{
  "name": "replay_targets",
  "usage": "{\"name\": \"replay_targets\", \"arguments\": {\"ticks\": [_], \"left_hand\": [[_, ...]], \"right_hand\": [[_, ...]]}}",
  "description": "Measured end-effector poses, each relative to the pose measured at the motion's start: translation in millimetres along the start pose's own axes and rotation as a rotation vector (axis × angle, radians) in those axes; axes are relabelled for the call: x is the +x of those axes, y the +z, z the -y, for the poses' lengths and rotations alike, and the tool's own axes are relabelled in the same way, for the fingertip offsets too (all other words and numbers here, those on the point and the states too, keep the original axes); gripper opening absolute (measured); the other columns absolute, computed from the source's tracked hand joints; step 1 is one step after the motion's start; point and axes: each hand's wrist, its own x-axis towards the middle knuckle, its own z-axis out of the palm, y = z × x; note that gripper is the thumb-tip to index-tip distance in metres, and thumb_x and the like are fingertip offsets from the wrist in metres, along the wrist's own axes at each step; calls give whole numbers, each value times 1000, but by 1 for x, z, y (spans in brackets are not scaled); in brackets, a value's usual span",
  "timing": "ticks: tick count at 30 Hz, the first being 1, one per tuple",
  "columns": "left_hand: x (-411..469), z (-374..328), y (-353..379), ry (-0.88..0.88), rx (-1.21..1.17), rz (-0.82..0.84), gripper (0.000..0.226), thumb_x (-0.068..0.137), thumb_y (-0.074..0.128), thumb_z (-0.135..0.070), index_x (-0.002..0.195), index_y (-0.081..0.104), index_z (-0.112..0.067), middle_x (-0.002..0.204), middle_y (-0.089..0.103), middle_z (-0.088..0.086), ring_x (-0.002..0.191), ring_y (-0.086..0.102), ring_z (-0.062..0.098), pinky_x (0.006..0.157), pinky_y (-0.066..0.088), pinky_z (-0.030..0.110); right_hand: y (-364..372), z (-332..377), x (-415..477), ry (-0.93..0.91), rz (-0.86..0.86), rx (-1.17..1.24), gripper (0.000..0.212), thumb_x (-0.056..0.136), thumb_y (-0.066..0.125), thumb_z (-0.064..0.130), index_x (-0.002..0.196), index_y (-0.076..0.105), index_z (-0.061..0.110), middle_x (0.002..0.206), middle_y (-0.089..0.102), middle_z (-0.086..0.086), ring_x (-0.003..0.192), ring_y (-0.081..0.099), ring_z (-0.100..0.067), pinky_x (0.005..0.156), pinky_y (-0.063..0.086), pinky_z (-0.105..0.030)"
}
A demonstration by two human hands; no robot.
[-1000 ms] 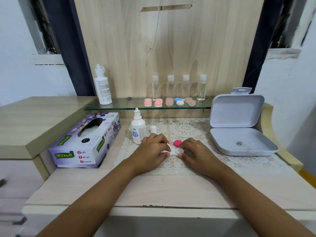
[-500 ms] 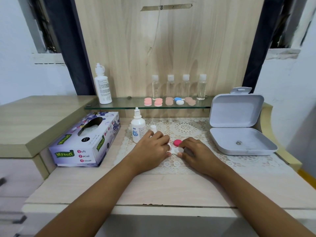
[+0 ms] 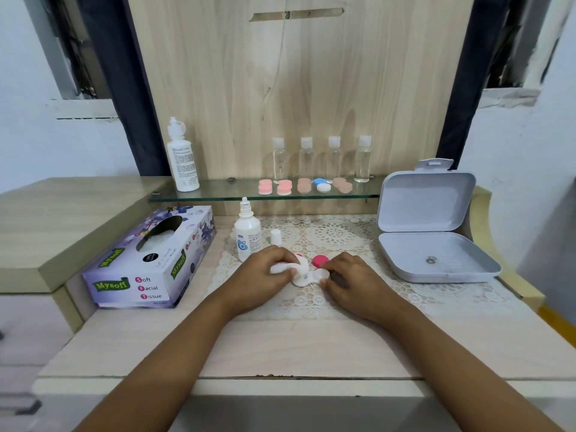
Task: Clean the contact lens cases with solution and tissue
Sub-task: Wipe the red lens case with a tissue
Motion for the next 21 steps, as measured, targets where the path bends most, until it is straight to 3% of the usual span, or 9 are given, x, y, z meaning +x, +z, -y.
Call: {"name": "replay_targets", "arguments": {"ticks": [4, 7, 9, 13, 16, 19, 21], "left_hand": [[0, -6, -1, -51, -273, -87, 14, 86, 63, -15, 87, 59, -28, 82, 61, -12, 78, 58, 5, 64, 48, 23], [0, -12, 2, -20, -363, -113, 12, 85, 66, -16, 83, 60, -26, 80, 64, -4, 78, 61, 13, 64, 50, 27], [1, -14, 6, -3, -387, -104, 11, 84, 67, -14, 82, 61, -23, 80, 65, -3, 79, 62, 12, 68, 51, 28], [2, -15, 12, 11, -415, -71, 6, 82, 68, -23, 81, 63, -26, 84, 67, -3, 83, 63, 15, 76, 50, 37], [2, -14, 13, 10, -407, -92, 4, 86, 65, -23, 87, 62, -22, 88, 66, -5, 87, 61, 11, 76, 49, 31], [1, -13, 12, -5, -312, -144, 3, 90, 59, -22, 92, 61, -22, 92, 66, -5, 87, 60, 1, 75, 44, 16], [-1, -13, 12, -38, -169, -153, 5, 91, 58, -25, 95, 60, -25, 94, 64, -12, 86, 56, -9, 73, 41, 7]], "right_hand": [[-2, 3, -2, -1, -57, 97, 40, 91, 52, 32, 130, 49, 23, 106, 52, 8, 105, 48, -11, 94, 39, -26], [-3, 6, -2, -33, -197, 187, 49, 87, 52, 45, 131, 48, 25, 100, 54, 17, 101, 49, -3, 89, 38, -17], [-5, 10, -2, -92, -259, 232, 48, 83, 52, 49, 124, 54, 25, 100, 60, 13, 97, 54, -2, 84, 39, -13], [-7, 18, -3, -135, -336, 340, 34, 81, 52, 46, 94, 63, 16, 89, 65, 3, 85, 59, -8, 75, 46, -19], [-13, 21, -5, -74, -347, 548, 6, 79, 62, 27, 79, 57, 23, 93, 66, 9, 90, 62, -7, 79, 50, -24], [-19, 19, -6, 42, -406, 695, 19, 82, 60, 6, 71, 47, 15, 89, 68, -1, 87, 64, -16, 75, 51, -35], [-23, 17, -7, 90, -492, 641, 20, 81, 60, 8, 72, 44, 15, 72, 62, -4, 68, 57, -16, 63, 47, -31]]}}
